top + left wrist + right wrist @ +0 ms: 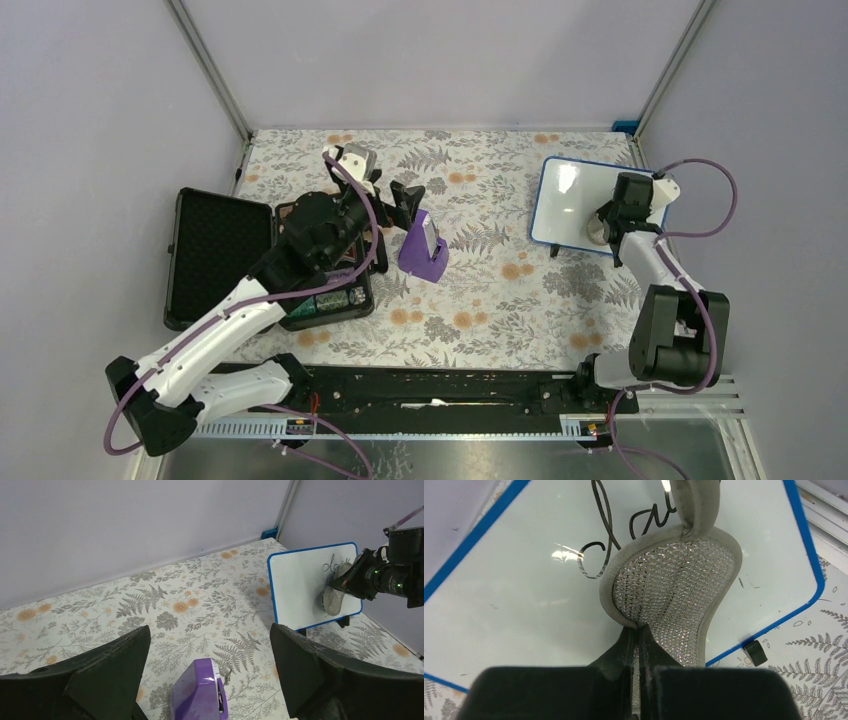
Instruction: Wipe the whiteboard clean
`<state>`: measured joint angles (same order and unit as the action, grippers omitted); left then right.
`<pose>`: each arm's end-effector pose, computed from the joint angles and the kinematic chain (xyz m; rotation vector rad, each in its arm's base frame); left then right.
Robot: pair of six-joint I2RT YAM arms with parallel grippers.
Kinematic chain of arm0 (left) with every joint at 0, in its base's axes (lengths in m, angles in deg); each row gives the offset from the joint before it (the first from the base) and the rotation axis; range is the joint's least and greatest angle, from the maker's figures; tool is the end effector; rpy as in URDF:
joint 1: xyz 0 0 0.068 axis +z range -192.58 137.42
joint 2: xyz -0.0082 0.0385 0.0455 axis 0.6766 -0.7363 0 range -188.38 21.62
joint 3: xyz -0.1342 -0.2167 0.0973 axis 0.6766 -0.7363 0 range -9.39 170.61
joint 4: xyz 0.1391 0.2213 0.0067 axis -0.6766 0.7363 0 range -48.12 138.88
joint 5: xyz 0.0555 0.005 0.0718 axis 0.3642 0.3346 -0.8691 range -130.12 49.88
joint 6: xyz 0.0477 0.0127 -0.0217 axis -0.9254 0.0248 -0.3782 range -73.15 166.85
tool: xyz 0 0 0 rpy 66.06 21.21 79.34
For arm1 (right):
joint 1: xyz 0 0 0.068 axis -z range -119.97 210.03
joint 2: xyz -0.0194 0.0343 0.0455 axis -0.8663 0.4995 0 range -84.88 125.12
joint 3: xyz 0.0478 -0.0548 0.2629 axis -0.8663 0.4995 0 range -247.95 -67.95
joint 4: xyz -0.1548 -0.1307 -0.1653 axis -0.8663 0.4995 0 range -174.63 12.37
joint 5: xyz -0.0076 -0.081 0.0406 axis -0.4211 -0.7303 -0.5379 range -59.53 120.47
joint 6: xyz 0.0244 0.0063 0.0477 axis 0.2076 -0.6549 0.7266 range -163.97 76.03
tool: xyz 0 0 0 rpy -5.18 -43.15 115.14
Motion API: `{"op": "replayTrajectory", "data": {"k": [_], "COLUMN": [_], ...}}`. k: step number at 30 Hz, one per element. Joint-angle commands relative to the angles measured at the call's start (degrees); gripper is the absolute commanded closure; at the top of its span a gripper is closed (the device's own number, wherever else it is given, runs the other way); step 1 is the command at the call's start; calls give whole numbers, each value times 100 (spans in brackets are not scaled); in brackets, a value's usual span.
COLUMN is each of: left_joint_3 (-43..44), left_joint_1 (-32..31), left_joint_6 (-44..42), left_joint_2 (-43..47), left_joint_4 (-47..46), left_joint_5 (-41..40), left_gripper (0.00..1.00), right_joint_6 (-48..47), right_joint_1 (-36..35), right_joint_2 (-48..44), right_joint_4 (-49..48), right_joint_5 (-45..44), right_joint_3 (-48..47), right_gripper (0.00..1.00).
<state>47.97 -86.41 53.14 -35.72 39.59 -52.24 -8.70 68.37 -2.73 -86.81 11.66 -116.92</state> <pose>0.1721 -0.1546 0.4002 0.3357 1.5190 -0.5329 0.3092 -0.0567 0.2357 0.9496 1.8512 -0.0607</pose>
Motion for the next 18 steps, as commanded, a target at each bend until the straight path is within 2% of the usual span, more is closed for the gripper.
{"op": "replayTrajectory", "data": {"k": [1, 3, 8, 11, 18], "left_joint_3": [617, 575, -57, -155, -339], "left_joint_1": [-68, -65, -69, -71, -71], "left_joint_6": [257, 310, 225, 49, -56], "left_joint_2": [185, 325, 626, 595, 571], "left_joint_4": [494, 627, 269, 251, 118], "left_joint_5": [50, 68, -173, -243, -157], "left_gripper": [1, 1, 1, 1, 1], "right_joint_6": [50, -20, -184, -242, -135], "right_joint_1": [19, 19, 19, 19, 19], "right_joint_2": [-725, -917, -948, -568, 272], "right_joint_4": [-10, -50, -486, -782, -469], "right_joint_5": [-32, -115, 69, 431, 694], "right_joint_3": [-12, -32, -209, -526, -1505], "right_gripper": [100, 100, 100, 100, 100]}}
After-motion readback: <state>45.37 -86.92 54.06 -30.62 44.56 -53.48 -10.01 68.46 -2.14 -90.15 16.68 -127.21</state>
